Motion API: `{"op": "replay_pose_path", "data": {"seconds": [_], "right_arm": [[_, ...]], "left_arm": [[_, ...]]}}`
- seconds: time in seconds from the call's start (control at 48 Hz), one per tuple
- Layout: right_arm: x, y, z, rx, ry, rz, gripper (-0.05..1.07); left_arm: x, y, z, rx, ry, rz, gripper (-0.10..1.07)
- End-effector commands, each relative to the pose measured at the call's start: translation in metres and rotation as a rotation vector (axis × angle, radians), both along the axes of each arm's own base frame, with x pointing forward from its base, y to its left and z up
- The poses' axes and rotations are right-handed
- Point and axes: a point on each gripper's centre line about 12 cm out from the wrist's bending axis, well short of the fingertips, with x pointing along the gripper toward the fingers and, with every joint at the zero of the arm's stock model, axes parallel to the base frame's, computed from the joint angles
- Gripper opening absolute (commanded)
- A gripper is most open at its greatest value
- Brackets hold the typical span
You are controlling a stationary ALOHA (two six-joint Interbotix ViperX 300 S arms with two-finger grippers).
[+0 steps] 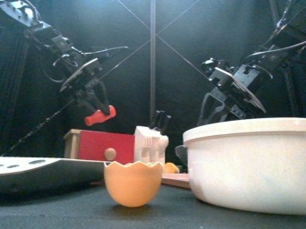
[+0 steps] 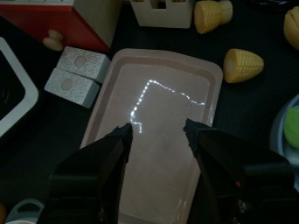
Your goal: Place ketchup into drawer
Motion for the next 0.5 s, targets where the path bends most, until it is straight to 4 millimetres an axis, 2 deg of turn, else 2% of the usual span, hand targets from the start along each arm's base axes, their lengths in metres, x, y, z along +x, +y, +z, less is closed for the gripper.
{"op": "replay_pose_path", "data": {"seconds": [0.0,0.125,0.292,0.479], "right_arm": [[0.004,0.000,0.009,0.000,-0.031,0.000,0.87],[0.004,-0.001,0.009,-0.001,-0.031,0.000,0.87],[0.004,-0.001,0.009,-0.001,-0.031,0.000,0.87],[0.004,-0.001,0.009,-0.003,-0.028,0.001,0.87]], "left_arm": [[0.004,0.006,0.006,0.026,-0.006,-0.016,0.52],[0.007,0.006,0.004,0.040,0.009,-0.051,0.52],[0.009,0.005,-0.008,0.039,0.050,-0.072,0.53],[0.012,0.007,-0.020,0.041,0.092,-0.072,0.60]]}}
